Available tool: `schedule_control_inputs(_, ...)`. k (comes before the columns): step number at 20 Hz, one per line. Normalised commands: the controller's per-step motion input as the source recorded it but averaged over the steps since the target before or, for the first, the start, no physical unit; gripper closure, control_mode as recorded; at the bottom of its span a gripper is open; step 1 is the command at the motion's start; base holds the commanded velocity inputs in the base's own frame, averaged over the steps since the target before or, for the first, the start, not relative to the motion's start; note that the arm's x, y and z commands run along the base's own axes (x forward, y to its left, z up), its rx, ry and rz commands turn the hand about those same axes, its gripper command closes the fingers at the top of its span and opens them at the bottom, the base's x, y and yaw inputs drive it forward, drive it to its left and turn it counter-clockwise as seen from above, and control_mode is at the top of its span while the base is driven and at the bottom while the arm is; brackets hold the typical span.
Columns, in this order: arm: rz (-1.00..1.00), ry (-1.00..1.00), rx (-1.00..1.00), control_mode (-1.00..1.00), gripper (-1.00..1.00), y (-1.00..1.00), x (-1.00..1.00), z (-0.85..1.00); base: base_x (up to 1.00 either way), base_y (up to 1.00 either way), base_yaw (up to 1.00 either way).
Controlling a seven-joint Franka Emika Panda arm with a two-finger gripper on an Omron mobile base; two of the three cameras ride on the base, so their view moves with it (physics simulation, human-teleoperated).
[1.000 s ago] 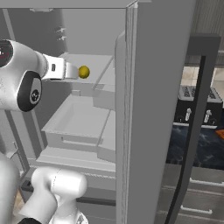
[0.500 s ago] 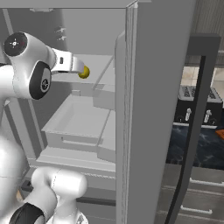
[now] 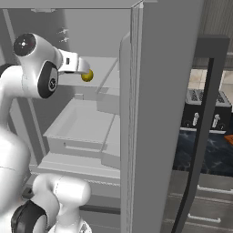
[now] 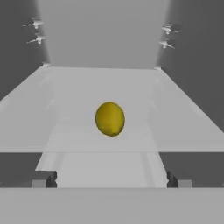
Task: Retrieve a lemon from the fridge and place it on the cutting board with the fish.
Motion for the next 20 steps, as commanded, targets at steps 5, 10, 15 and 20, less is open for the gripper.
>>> schedule_control_inputs(5,0.0,0.02,0.0,-1.0,-1.0,0.01,0.36,0.0,0.0,0.0,0.0)
schedule_control_inputs(10,0.0,0.01,0.0,-1.0,-1.0,0.0,0.4,-0.05,0.0,0.0,0.0)
schedule_control_inputs(15,0.0,0.0,0.0,-1.0,-1.0,0.0,0.43,-0.17,0.0,0.0,0.0)
schedule_control_inputs(20,0.0,0.02,-0.01,-1.0,-1.0,0.0,0.19,-0.13,0.0,0.0,0.0)
